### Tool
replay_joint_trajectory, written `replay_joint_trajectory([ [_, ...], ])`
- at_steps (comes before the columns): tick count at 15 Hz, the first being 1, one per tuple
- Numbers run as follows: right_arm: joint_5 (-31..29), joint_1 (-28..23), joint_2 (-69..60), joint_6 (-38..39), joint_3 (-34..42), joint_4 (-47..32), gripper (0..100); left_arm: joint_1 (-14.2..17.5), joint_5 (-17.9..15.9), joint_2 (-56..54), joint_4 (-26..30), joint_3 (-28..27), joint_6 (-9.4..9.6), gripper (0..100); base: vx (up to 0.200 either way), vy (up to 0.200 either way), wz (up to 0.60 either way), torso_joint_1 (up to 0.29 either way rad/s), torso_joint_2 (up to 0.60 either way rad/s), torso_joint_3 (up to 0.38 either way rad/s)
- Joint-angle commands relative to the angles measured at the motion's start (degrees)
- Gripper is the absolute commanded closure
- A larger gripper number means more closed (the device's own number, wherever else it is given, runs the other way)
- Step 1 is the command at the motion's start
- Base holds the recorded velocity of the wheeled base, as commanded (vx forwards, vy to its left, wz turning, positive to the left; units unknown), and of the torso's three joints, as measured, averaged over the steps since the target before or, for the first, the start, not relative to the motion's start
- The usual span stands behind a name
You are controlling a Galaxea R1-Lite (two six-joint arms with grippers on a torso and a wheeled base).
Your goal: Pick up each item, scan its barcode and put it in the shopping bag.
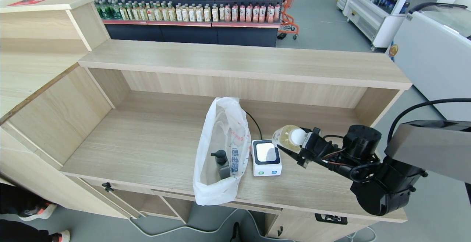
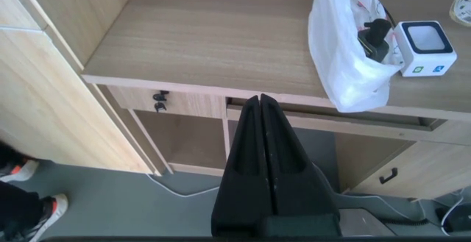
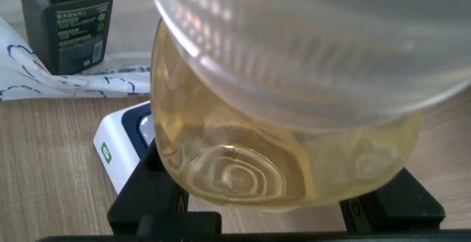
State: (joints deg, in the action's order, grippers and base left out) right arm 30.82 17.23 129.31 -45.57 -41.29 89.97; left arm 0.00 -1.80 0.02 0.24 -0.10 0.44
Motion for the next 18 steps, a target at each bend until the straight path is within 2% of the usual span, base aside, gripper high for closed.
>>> replay_joint_trajectory([
  [1,0.0,0.0,1.9,0.0,-1.6,0.0,100,0.0,0.0,0.0,0.0,0.0,0.00,100,0.000,0.000,0.00,0.000,0.00,0.000],
  [5,0.1,0.3,2.9,0.0,-2.0,0.0,100,0.0,0.0,0.0,0.0,0.0,0.00,100,0.000,0.000,0.00,0.000,0.00,0.000],
  [18,9.0,0.2,8.6,0.0,-9.6,0.0,100,0.0,0.0,0.0,0.0,0.0,0.00,100,0.000,0.000,0.00,0.000,0.00,0.000],
])
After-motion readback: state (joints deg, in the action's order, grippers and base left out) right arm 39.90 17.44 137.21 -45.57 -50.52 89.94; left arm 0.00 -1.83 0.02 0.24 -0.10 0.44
